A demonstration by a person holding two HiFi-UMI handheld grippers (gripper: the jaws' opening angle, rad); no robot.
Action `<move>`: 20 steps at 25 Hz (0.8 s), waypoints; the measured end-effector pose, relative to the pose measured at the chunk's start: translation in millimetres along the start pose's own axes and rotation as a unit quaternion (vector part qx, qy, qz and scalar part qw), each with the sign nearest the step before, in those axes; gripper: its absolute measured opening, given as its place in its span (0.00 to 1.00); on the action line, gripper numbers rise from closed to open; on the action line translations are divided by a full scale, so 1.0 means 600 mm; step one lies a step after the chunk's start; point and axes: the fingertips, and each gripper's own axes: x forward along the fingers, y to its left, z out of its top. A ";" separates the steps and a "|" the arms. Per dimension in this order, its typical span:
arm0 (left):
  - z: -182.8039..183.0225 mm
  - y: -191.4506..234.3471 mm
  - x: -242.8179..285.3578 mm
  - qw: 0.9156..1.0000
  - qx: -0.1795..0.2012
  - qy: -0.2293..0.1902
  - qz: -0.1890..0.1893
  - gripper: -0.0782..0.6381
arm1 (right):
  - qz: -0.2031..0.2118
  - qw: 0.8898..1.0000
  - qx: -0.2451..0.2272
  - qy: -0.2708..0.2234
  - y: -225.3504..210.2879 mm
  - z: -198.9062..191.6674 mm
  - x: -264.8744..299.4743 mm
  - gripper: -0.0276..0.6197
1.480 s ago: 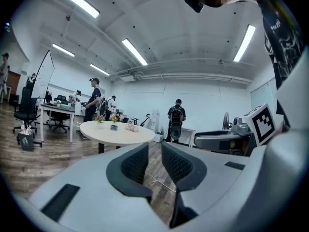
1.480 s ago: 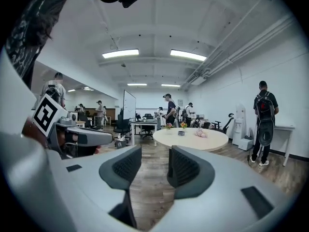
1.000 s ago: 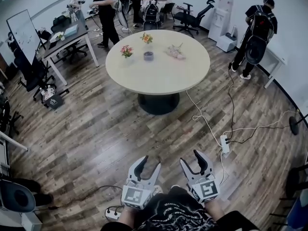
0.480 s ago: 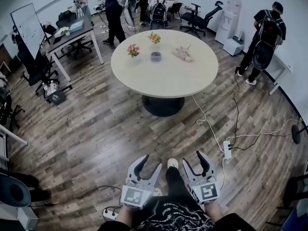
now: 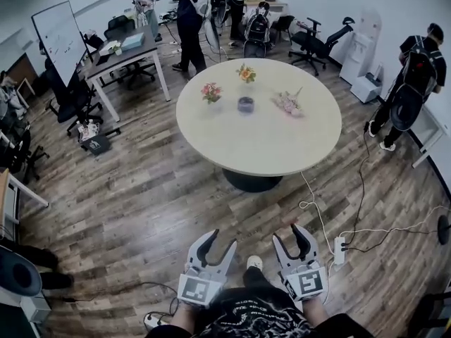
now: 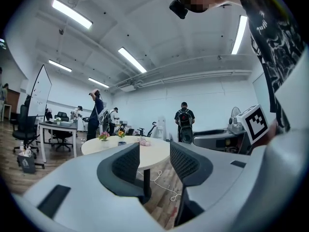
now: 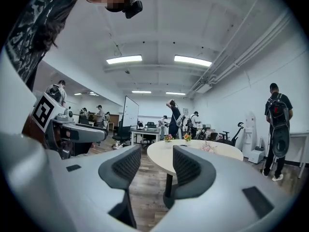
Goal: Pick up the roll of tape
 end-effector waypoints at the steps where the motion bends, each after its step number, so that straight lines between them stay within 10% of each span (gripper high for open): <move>1: 0.002 0.006 0.021 1.000 0.000 -0.001 0.005 0.41 | 0.003 1.000 -0.004 0.001 -0.016 0.003 0.017 0.38; 20: -0.020 0.028 0.288 0.999 0.000 -0.002 0.049 0.34 | 0.010 0.999 -0.043 -0.012 -0.251 0.022 0.176 0.29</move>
